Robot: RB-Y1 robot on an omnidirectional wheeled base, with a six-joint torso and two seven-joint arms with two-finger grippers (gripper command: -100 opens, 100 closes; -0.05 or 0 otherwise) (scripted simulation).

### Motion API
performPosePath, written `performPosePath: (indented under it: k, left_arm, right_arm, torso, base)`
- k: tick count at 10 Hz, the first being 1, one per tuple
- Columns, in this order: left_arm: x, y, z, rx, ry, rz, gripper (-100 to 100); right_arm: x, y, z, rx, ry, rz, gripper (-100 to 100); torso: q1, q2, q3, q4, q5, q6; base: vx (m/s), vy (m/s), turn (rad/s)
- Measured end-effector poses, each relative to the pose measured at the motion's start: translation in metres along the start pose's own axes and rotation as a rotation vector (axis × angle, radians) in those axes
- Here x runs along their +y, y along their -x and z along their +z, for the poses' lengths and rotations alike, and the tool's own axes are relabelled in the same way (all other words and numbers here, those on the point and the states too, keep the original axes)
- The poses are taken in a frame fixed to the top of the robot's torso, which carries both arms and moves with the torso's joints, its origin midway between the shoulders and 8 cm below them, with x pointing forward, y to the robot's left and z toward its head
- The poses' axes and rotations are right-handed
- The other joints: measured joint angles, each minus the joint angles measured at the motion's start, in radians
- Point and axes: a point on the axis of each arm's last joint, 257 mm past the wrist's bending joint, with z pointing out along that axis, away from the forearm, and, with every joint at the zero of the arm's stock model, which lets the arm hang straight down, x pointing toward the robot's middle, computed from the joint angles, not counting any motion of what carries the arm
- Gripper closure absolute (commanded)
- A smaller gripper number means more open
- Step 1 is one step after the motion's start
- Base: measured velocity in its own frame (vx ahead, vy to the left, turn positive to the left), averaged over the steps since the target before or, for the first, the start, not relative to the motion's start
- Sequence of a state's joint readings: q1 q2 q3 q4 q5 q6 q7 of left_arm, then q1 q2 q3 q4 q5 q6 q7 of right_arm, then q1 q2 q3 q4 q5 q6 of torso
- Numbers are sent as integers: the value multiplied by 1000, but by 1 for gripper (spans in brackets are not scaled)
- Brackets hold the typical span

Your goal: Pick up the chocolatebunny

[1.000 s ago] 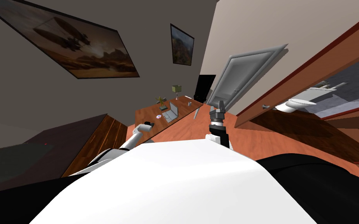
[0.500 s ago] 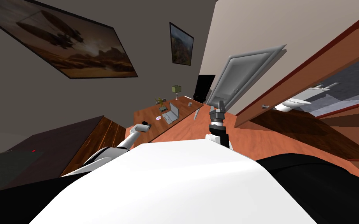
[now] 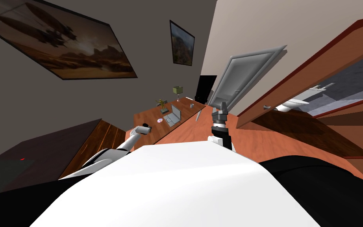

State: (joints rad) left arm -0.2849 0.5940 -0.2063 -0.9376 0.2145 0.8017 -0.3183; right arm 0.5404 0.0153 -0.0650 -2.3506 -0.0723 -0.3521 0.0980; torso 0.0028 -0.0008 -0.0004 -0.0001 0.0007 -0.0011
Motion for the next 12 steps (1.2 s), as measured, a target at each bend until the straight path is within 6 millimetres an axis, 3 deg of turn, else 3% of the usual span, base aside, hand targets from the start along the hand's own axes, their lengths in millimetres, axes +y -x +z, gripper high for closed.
performPosePath:
  k: [4,5,9,10,11,12]
  left_arm:
    - [10,-9,7,-8,14,-27,-100]
    - [10,-9,7,-8,13,-30,100]
    - [11,-9,8,-8,15,-28,100]
    - [11,-9,8,-8,15,-28,0]
    - [11,-9,8,-8,15,-28,100]
    - [7,-7,6,-7,8,-24,100]
  right_arm:
    - [0,0,0,0,0,0,0]
    - [0,0,0,0,0,0,0]
    - [0,0,0,0,0,0,0]
    - [0,0,0,0,0,0,0]
    - [0,0,0,0,0,0,0]
    - [0,0,0,0,0,0,0]
  torso:
    - [1,0,0,0,0,0]
    - [0,0,0,0,0,0]
    - [-2,0,0,0,0,0]
    - [-2,0,0,0,0,0]
    - [-2,0,0,0,0,0]
    - [-4,1,1,0,0,-2]
  base:
    - [3,46,-62]
    - [0,0,0]
    - [0,0,0]
    - [0,0,0]
    - [-4,-42,132]
    - [-2,-70,124]
